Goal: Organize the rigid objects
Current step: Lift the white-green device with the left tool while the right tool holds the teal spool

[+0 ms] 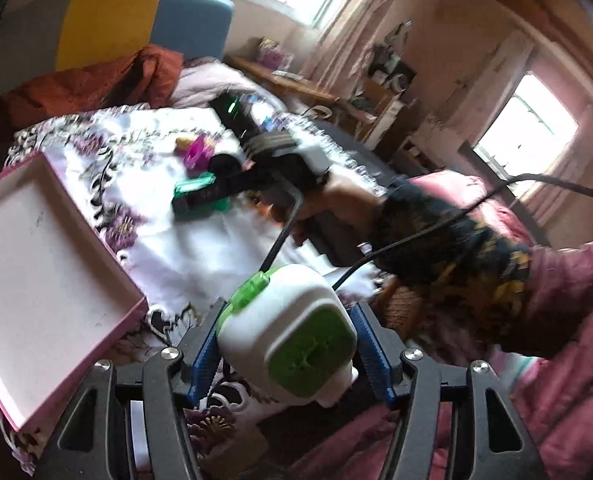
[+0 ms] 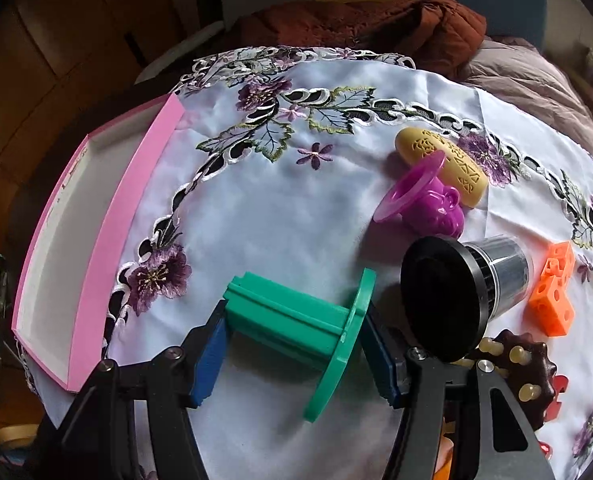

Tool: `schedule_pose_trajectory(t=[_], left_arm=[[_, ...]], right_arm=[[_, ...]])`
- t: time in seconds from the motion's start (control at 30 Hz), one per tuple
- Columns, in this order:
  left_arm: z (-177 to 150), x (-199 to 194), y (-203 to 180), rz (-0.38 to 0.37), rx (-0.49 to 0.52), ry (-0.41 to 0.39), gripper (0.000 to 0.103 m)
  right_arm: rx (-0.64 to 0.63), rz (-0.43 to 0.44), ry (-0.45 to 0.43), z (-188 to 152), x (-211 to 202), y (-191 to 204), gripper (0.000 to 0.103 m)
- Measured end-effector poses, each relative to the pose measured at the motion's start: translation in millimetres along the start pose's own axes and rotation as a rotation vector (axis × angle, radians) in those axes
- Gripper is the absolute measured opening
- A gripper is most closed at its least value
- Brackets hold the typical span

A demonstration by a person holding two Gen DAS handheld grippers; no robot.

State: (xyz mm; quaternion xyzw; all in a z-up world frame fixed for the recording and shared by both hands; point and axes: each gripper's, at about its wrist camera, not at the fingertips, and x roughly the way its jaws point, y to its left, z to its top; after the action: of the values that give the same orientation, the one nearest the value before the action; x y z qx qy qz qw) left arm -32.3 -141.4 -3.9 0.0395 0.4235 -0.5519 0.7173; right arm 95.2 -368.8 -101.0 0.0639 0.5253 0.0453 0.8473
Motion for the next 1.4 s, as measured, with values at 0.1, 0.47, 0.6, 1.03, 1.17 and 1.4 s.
schedule_pose_trajectory(t=[0.1, 0.47, 0.6, 1.03, 1.17, 1.4], left_arm=[[7, -13, 4, 0.014, -0.010, -0.041, 0.063], [22, 9, 37, -0.056, -0.126, -0.075, 0.062], [40, 21, 58, -0.070, -0.171, -0.098, 0.053], [38, 85, 42, 0.196, -0.021, 0.080, 0.034], [29, 93, 37, 0.266, -0.006, 0.066, 0.047], [5, 82, 30, 0.370, -0.101, -0.043, 0.053]], right_arm=[[0.006, 0.004, -0.001, 0, 0, -2, 0.063], [0.033, -0.002, -0.010, 1, 1, -5, 0.063], [0.076, -0.012, -0.020, 2, -1, -15, 0.063], [0.090, -0.061, -0.029, 5, 0, -18, 0.063], [0.076, -0.075, -0.025, 5, 2, -16, 0.063], [0.056, -0.121, -0.027, 2, 6, -10, 0.064]])
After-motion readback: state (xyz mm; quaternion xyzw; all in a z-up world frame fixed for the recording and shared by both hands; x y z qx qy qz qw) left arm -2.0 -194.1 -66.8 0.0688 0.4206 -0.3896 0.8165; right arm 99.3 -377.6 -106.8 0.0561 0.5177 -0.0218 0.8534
